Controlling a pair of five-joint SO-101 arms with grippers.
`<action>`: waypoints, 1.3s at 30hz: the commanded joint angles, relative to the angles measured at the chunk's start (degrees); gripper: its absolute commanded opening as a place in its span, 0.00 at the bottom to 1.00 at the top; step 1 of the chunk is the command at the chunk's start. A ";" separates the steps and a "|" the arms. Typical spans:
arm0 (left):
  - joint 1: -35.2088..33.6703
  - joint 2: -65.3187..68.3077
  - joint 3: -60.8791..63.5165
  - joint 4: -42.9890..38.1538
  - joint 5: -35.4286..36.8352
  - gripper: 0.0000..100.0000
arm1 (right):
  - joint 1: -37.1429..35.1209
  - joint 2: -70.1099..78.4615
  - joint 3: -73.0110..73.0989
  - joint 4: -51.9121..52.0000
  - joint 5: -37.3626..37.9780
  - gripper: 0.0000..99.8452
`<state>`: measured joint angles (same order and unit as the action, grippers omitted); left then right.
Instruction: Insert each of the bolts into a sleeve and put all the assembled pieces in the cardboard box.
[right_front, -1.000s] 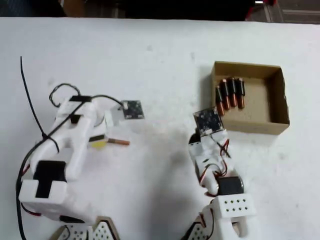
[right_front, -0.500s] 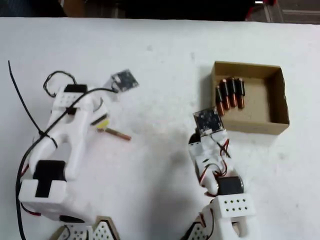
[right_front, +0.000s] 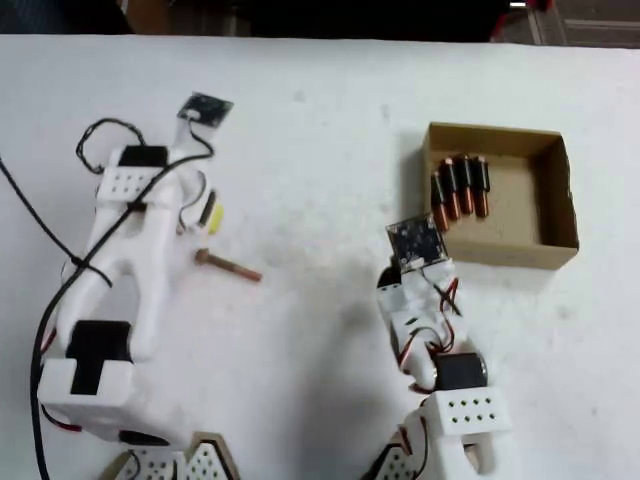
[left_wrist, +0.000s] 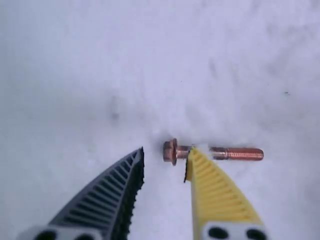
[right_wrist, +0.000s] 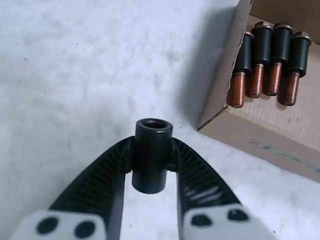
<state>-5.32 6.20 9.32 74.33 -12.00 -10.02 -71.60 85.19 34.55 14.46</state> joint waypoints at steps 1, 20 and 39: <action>0.40 -2.95 -6.86 8.26 5.54 0.16 | 0.48 -1.01 -0.26 -1.63 0.09 0.02; 8.75 -2.95 -21.54 27.87 21.54 0.16 | 0.48 -1.01 -0.26 -1.63 0.09 0.02; 8.84 -20.97 -0.18 20.75 21.36 0.16 | 0.48 -1.01 -0.26 -1.63 0.09 0.02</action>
<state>3.38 -12.26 6.33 99.74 9.01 -10.02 -71.60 85.19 34.55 14.46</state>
